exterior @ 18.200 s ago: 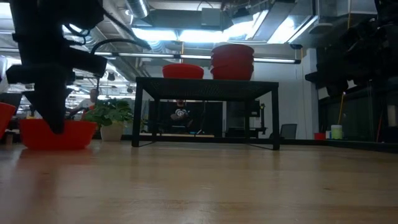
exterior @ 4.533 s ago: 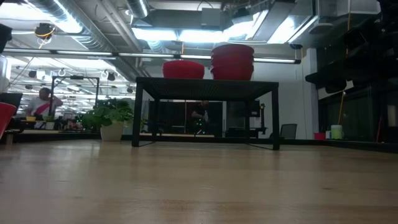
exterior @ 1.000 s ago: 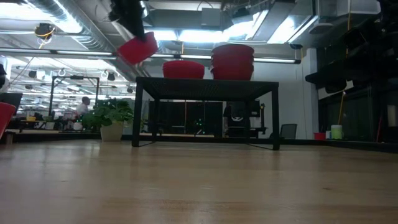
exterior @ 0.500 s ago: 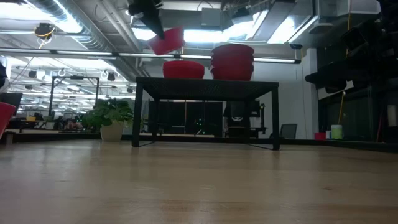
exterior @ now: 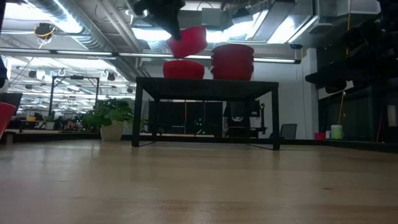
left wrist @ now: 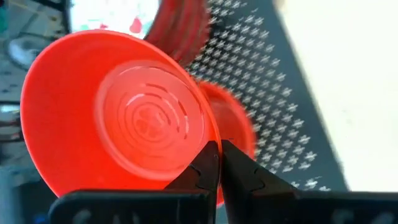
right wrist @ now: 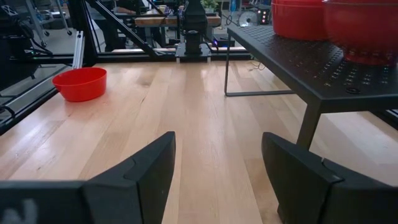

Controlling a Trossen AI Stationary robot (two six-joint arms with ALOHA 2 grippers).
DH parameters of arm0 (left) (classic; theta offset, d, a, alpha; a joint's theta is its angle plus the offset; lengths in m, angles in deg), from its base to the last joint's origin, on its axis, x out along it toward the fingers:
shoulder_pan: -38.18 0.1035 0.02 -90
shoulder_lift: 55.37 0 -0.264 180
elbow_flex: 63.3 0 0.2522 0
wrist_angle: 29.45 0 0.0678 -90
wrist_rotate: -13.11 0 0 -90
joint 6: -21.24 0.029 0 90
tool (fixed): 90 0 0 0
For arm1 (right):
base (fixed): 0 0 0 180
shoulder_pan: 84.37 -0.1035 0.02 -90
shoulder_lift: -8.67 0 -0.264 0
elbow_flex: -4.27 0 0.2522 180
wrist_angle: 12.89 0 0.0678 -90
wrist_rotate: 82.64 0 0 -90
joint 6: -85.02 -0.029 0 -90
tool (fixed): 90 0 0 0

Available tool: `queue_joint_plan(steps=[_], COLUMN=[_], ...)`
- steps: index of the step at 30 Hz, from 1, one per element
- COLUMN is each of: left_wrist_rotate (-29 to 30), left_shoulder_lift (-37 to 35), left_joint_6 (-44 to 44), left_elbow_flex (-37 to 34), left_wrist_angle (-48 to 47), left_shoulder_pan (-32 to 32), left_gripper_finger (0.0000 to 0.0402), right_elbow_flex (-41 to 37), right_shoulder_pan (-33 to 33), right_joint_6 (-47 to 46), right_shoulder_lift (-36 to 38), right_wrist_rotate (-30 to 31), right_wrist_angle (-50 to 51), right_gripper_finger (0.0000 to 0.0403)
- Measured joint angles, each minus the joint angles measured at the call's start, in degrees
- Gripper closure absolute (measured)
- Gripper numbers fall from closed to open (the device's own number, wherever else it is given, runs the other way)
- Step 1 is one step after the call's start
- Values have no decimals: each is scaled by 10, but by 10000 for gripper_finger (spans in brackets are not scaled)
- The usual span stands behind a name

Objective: Pick & Place Mini bowls
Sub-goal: Stack the top red bowl on the top of the red bowl on the shelf

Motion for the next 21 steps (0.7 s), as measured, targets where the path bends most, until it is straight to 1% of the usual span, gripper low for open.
queue_joint_plan(steps=[3,13,21], left_wrist_rotate=[-23,-53,-49], left_shoulder_lift=[5,25,35], left_joint_6=[-4,-12,-14], left_elbow_flex=[1,2,2], left_wrist_angle=[-7,-34,-52], left_shoulder_pan=[-1,4,22], left_gripper_finger=[398,398,398], right_elbow_flex=[0,0,0], right_shoulder_pan=[0,0,0], right_joint_6=[0,0,0], right_shoulder_lift=[0,0,-1], right_wrist_rotate=[0,0,0], right_wrist_angle=[0,0,0], right_gripper_finger=[166,166,166])
